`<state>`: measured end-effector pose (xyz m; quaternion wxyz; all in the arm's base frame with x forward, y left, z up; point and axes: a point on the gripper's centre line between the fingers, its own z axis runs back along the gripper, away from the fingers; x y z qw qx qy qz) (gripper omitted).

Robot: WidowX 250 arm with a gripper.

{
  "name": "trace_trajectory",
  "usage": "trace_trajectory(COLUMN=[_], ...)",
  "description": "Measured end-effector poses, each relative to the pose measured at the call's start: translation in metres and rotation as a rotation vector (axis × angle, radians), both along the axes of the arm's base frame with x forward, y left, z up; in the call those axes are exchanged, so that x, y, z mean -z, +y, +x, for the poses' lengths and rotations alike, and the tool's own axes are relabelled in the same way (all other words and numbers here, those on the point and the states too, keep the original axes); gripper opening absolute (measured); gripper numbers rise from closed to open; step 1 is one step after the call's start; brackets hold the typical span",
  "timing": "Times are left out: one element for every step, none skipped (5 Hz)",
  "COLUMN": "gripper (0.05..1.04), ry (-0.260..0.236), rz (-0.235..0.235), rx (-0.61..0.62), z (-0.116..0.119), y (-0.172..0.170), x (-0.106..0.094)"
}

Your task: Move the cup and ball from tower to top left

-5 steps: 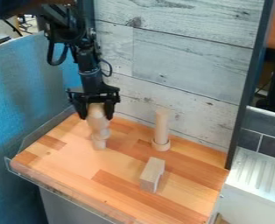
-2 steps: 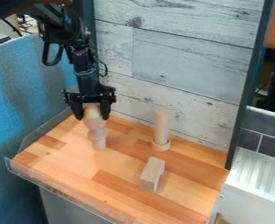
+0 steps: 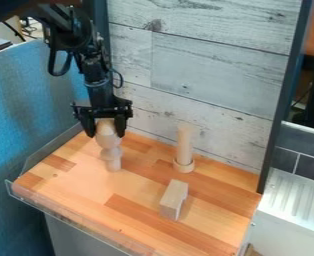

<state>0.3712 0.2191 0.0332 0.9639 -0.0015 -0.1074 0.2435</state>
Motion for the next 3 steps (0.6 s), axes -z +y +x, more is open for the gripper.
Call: trace_trajectory(gripper=[0.878, 0.878, 0.934], ry=[-0.002, -0.002, -0.002], rz=[-0.001, -0.002, -0.007], rx=[0.006, 0.002, -0.002], z=[-0.0008, -0.0008, -0.0004], y=[-0.0011, -0.0011, -0.0021], x=[0.0008, 0.0008, 0.0008])
